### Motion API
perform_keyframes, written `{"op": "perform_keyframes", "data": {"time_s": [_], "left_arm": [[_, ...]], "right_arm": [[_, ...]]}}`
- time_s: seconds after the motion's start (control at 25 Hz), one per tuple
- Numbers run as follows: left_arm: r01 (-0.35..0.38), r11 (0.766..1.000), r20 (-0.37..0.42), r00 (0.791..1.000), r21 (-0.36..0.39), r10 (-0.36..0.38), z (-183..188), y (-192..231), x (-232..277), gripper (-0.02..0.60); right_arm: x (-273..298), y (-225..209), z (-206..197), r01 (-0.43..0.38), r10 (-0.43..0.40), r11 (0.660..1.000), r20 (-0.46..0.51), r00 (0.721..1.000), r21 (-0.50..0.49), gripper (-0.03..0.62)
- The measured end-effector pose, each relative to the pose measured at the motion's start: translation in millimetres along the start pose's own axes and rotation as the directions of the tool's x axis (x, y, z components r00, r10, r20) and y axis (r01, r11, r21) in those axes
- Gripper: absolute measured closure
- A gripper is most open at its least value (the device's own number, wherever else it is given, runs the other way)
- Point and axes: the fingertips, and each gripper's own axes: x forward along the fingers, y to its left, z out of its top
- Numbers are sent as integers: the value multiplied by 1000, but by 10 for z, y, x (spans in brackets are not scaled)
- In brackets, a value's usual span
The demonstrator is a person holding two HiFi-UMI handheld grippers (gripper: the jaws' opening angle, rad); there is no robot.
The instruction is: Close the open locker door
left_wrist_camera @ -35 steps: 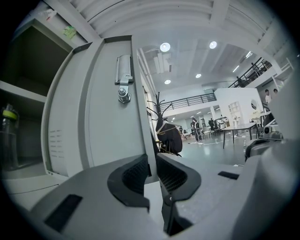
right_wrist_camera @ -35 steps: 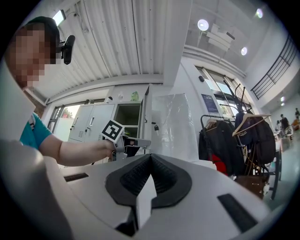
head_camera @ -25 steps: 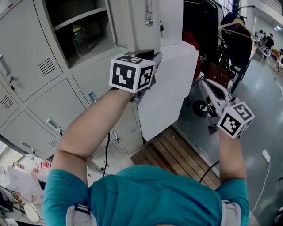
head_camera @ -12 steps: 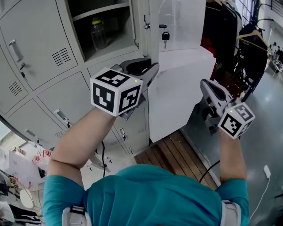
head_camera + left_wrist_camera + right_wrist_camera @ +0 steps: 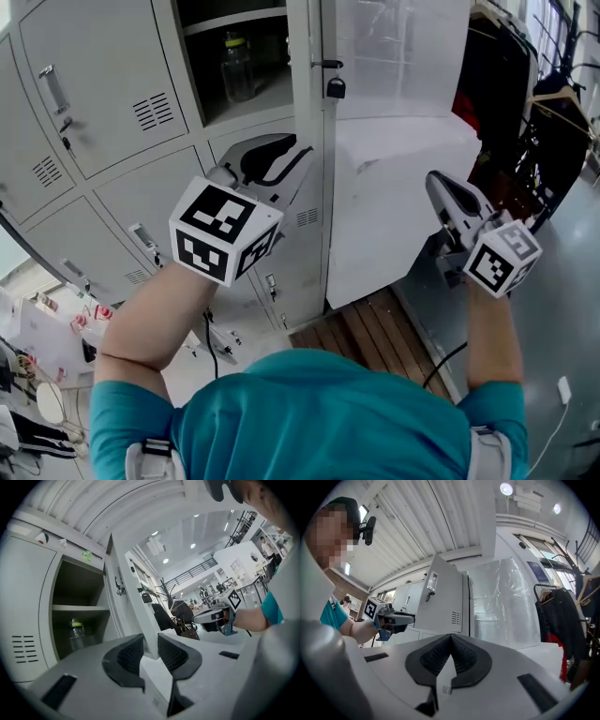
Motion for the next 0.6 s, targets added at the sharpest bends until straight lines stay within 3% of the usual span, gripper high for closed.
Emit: {"op": "perform_keyframes", "data": {"time_s": [0.28, 0.48, 0.6], "left_arm": [[-121, 990, -11, 992, 74, 122, -123, 331, -241, 502], [-244, 956, -11, 968, 161, 249, -224, 606, -379, 503], [-281, 942, -12, 958, 183, 288, -289, 753, -430, 503]], "right_arm": [[181, 38, -10, -30, 30, 1000, -5, 1000, -1, 595], [294, 76, -31, -41, 41, 999, -8, 999, 4, 595], [357, 123, -53, -49, 49, 999, -17, 999, -2, 595]]}}
